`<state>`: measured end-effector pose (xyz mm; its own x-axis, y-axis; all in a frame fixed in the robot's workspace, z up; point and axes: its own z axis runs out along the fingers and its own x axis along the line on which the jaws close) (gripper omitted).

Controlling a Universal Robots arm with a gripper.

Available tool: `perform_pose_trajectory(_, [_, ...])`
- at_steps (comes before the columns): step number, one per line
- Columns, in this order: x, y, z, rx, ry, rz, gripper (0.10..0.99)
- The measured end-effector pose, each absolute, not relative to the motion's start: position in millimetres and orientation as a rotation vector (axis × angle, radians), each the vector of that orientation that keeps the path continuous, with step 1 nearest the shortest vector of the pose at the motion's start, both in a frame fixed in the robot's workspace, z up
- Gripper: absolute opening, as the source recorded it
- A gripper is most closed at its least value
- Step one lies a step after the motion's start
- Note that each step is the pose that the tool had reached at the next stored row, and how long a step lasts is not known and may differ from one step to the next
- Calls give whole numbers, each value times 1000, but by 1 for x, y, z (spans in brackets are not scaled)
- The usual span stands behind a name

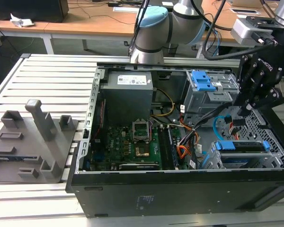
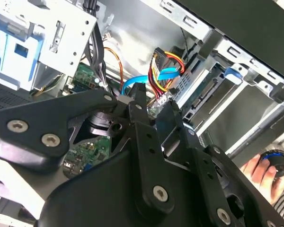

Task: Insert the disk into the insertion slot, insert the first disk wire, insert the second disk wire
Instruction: 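Insert the first disk wire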

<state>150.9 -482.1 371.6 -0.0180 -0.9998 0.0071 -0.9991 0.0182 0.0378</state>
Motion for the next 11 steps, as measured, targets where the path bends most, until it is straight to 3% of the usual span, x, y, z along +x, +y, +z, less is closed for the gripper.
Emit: perform_pose_trajectory(11, [150, -483, 362, 2066, -2279, 17, 361])
